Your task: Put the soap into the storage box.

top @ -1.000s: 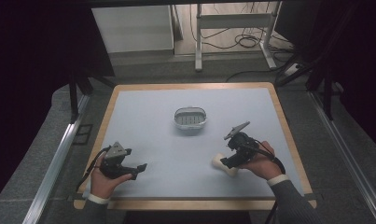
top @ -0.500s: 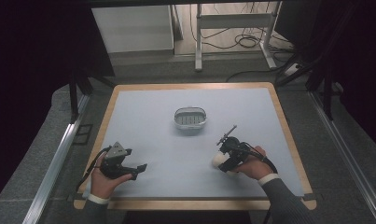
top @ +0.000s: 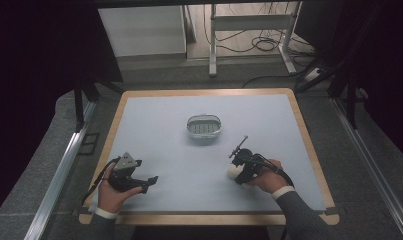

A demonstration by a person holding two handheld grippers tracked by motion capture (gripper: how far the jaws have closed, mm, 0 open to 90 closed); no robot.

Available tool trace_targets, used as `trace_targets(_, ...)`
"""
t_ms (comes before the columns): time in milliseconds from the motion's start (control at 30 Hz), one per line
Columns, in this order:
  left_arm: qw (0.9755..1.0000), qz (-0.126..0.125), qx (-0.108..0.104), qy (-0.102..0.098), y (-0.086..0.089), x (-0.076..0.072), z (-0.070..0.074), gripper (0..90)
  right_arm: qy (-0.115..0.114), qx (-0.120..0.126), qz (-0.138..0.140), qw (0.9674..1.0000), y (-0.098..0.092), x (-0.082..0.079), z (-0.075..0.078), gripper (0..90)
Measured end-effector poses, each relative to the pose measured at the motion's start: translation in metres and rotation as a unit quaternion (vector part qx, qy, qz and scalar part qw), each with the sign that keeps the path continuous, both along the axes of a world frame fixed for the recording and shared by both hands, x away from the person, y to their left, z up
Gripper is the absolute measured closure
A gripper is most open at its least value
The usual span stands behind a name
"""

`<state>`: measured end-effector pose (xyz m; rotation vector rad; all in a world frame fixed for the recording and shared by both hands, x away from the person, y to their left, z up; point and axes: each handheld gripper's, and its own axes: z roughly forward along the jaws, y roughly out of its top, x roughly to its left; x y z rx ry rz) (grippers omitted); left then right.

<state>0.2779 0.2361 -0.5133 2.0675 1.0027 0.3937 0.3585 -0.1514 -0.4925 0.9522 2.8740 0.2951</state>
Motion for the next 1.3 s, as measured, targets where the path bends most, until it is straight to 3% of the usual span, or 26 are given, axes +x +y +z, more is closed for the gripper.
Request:
trace_targets(200, 1.0, 0.002, 0.0, -0.002, 0.001, 0.0, 0.001, 11.5, -0.005, 0.005, 0.002, 1.0, -0.002, 0.001, 0.004, 49.5)
trace_targets(667, 1.0, 0.001, 0.0, -0.002, 0.001, 0.0, 0.001, 11.5, -0.037, 0.034, 0.005, 0.9987, -0.005, 0.009, 0.033, 49.6)
trace_targets(1300, 1.0, -0.002, 0.0, -0.001, 0.001, 0.0, 0.001, 11.4, -0.061, 0.047, 0.034, 0.9965, 0.009, 0.026, 0.052, 49.6)
